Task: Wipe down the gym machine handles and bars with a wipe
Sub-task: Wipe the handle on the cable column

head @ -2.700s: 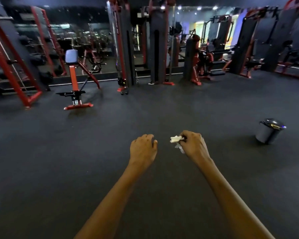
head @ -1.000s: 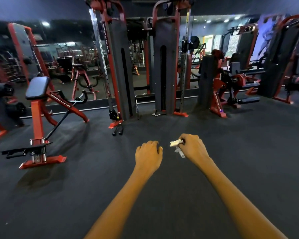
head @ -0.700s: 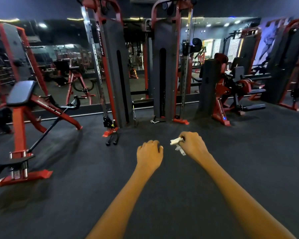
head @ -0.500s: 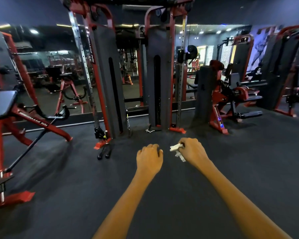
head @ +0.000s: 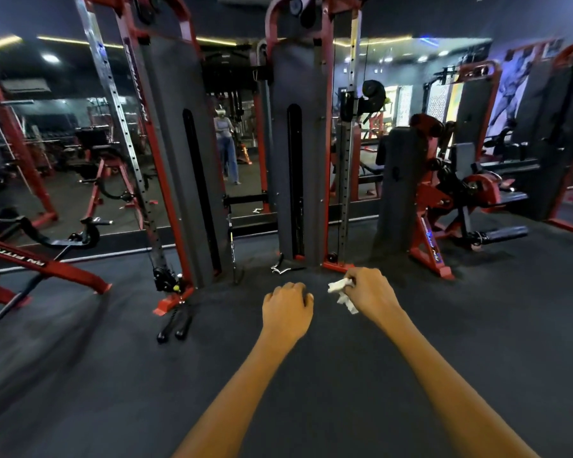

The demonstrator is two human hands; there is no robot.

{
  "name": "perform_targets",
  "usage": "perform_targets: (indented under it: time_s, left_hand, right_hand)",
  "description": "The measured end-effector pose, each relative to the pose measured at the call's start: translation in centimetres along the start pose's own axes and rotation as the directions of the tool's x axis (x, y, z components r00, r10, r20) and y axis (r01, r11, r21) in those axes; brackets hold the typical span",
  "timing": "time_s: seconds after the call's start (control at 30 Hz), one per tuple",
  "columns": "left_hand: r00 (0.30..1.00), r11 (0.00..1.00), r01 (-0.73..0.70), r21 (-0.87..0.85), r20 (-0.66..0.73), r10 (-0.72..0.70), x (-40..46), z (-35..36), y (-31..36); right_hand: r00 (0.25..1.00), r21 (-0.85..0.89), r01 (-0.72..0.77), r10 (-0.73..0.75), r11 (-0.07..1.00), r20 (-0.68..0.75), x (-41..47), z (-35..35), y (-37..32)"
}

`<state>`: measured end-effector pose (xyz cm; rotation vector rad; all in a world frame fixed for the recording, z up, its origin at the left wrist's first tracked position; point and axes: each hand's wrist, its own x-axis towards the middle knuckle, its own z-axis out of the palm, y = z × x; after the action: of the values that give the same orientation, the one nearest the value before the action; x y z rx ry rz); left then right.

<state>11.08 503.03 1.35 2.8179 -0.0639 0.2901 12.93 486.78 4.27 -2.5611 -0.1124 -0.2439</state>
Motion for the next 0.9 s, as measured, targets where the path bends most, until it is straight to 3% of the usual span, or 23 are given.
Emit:
perform_targets:
  time_s: [0.27, 0.53, 0.9]
  left_hand:
    - [1.0, 0.999, 0.014, -0.051, -0.011, -0.015, 20.6, 3.6, 2.3]
    - [0.999, 0.998, 0.028, -0.062, -0.029, -0.03, 39.7, 10.4, 1.0]
    - [0.999, 0.998, -0.032, -0.061, -0.033, 0.03, 69.7, 14.1, -0.7]
  right_hand:
    - [0.999, -0.028, -0.019, 0.018, 0.999, -0.027, 20.7, 0.2, 4.9]
    - [0.998, -0.04, -0.058, 0.059, 0.997, 0.001, 40.1, 4.7, 10.1]
    - [0.997, -0.025, -0.064, 0.063, 0.998, -0.032, 69.1, 7.9, 12.2]
